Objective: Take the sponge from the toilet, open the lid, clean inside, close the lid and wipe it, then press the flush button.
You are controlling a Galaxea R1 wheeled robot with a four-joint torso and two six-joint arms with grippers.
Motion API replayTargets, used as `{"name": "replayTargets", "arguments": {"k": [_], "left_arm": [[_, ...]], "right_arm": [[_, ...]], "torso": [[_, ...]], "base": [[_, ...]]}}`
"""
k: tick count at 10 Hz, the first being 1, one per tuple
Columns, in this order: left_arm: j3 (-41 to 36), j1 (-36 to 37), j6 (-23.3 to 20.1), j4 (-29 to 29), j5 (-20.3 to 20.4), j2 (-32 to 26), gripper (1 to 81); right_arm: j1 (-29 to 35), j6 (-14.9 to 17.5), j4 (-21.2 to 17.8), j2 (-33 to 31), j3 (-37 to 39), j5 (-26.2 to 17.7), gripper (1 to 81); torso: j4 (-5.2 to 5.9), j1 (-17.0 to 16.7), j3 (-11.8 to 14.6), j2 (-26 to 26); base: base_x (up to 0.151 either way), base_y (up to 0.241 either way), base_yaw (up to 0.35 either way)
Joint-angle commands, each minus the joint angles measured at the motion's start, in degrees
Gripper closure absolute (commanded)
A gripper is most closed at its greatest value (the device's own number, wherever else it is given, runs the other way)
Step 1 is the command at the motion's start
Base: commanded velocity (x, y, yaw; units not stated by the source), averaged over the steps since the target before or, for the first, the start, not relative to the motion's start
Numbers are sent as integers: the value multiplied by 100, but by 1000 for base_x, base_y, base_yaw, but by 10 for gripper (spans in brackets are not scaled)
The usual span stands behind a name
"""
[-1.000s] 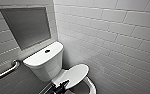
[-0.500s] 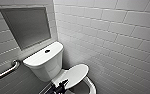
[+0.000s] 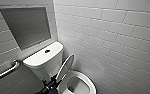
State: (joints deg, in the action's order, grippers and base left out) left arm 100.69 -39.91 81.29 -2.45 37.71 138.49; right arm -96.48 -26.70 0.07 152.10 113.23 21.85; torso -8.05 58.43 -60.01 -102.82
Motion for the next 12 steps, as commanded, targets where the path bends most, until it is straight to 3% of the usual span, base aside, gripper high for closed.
{"name": "replayTargets", "arguments": {"k": [1,6,12], "left_arm": [[-217,647,-69,52,44,-277,10],[-506,988,124,69,413,-778,10],[-569,1499,133,105,448,-1024,10]], "right_arm": [[-16,-2,125,-19,-285,-321,811],[-52,-2,160,-11,-293,-330,811],[-78,7,169,-90,-451,-339,811]], "torso": [[0,2,0,0],[0,2,2,0],[0,2,0,0]], "base": [[0,0,0],[0,0,0],[0,0,0]]}}
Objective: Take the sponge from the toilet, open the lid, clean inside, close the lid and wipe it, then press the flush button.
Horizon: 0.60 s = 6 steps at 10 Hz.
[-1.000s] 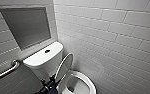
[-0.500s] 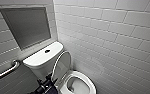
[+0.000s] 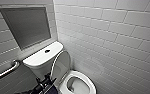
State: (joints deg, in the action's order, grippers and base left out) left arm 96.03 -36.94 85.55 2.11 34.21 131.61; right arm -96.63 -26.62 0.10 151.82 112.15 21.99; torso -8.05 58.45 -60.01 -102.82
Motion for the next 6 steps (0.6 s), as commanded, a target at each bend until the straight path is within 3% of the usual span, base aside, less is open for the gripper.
{"name": "replayTargets", "arguments": {"k": [1,6], "left_arm": [[-31,1246,-302,-413,868,-328,10],[-356,1061,-294,-1160,1264,-363,10]], "right_arm": [[-80,17,175,-70,-362,-353,811],[-89,26,175,-44,-371,-353,811]], "torso": [[0,0,0,0],[0,0,-2,0]], "base": [[0,0,0],[0,0,0]]}}
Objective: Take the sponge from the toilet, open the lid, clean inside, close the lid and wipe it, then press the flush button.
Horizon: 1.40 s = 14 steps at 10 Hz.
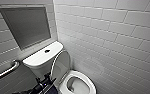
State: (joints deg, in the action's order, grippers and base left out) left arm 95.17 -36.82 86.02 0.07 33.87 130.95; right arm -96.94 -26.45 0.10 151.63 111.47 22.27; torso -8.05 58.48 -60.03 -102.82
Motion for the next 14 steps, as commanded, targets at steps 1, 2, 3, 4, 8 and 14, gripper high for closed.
{"name": "replayTargets", "arguments": {"k": [1,2,3,4,8,14], "left_arm": [[-358,1058,-323,-1088,1324,-245,10],[-455,1049,-165,-1123,1429,-261,10],[-596,979,-129,-1334,1395,-315,10],[-596,873,-111,-1343,1412,-392,10],[-1053,654,-164,-1343,1456,-1263,10],[-1133,-180,-76,-1877,1737,-1501,10]], "right_arm": [[-58,9,175,-16,-285,-382,811],[-67,9,175,-16,-285,-382,811],[-67,9,175,-16,-276,-382,811],[-50,9,175,-7,-276,-382,811],[-6,17,175,37,-311,-452,811],[-23,17,175,37,-302,-461,811]], "torso": [[0,0,0,0],[0,0,0,0],[0,0,0,0],[0,0,0,0],[0,0,0,0],[-2,0,2,0]], "base": [[0,0,0],[0,0,0],[0,0,0],[0,0,0],[0,0,0],[0,0,0]]}}
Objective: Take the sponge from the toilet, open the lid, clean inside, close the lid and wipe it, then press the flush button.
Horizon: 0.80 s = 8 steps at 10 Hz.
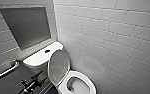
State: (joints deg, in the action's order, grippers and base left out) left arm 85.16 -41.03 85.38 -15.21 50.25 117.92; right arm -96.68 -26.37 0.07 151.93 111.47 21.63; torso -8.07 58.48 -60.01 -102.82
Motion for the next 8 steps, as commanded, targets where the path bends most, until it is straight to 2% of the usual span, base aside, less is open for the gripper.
{"name": "replayTargets", "arguments": {"k": [1,2,4,5,6,7,8], "left_arm": [[-26,39,-30,-685,55,-216,10],[245,-102,-14,-1695,-310,-207,10],[352,-356,31,-4005,-1775,-224,10],[257,-496,118,-5035,-2365,-259,10],[134,-680,292,-6041,-3192,-294,10],[1,-934,357,-6642,-3984,-277,10],[-87,-1224,365,-7003,-4809,-224,10]], "right_arm": [[-40,9,177,15,-276,-396,811],[-31,9,177,-20,-276,-396,811],[-5,17,186,-81,-250,-396,811],[29,52,203,-116,-250,-396,811],[74,174,273,-168,-250,-396,811],[109,229,335,-231,-250,-387,811],[127,237,432,-274,-285,-379,811]], "torso": [[0,0,0,0],[0,0,0,0],[0,0,0,0],[0,0,0,0],[0,0,0,0],[0,0,2,0],[0,0,2,0]], "base": [[0,0,0],[0,0,0],[0,0,0],[0,0,0],[0,0,0],[0,0,0],[0,0,0]]}}
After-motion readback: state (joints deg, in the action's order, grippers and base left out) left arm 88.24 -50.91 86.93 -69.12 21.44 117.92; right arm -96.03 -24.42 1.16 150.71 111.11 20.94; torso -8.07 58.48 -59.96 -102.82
